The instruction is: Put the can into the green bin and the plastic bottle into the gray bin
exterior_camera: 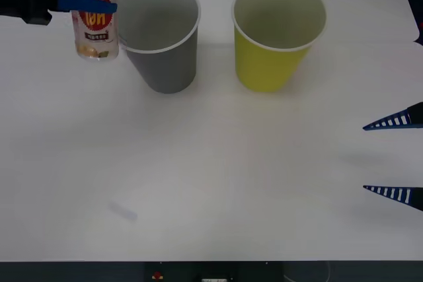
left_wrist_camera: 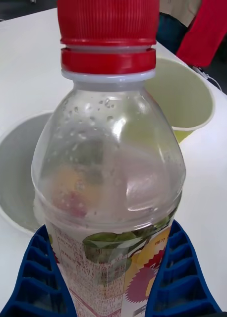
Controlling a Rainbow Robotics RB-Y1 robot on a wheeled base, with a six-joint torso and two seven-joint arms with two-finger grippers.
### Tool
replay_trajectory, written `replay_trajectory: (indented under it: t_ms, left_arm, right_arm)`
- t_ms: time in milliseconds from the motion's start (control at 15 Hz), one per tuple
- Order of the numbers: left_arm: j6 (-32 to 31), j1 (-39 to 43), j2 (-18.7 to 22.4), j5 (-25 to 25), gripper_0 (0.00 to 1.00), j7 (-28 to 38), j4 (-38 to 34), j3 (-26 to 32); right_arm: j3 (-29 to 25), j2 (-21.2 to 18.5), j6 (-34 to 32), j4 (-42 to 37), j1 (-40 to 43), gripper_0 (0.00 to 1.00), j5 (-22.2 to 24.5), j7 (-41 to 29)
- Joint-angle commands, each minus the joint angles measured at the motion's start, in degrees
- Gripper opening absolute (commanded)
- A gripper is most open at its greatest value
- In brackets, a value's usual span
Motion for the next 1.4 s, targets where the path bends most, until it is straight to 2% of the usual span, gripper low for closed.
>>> replay_trajectory:
  t_ms: [67, 467, 1000, 1400]
  left_arm:
    - [0.01, -5.64, -0.59, -0.84, 0.0, -0.07, 5.55, -4.51]
    - [0.01, -17.42, -2.7, -3.13, 0.0, -0.42, 16.53, -13.83]
    - [0.01, -30.16, -9.03, -6.12, 0.0, -1.12, 30.24, -26.04]
    - [0.01, -32.62, -10.96, -7.87, 0.0, -3.23, 33.05, -28.06]
  right_arm:
    - [0.0, 0.0, 0.0, 0.0, 0.0, 1.0, 0.0, 0.0]
    - [0.0, 0.0, 0.0, 0.0, 0.0, 1.0, 0.0, 0.0]
    - [0.0, 0.0, 0.0, 0.0, 0.0, 1.0, 0.0, 0.0]
    - [0.0, 0.0, 0.0, 0.0, 0.0, 1.0, 0.0, 0.0]
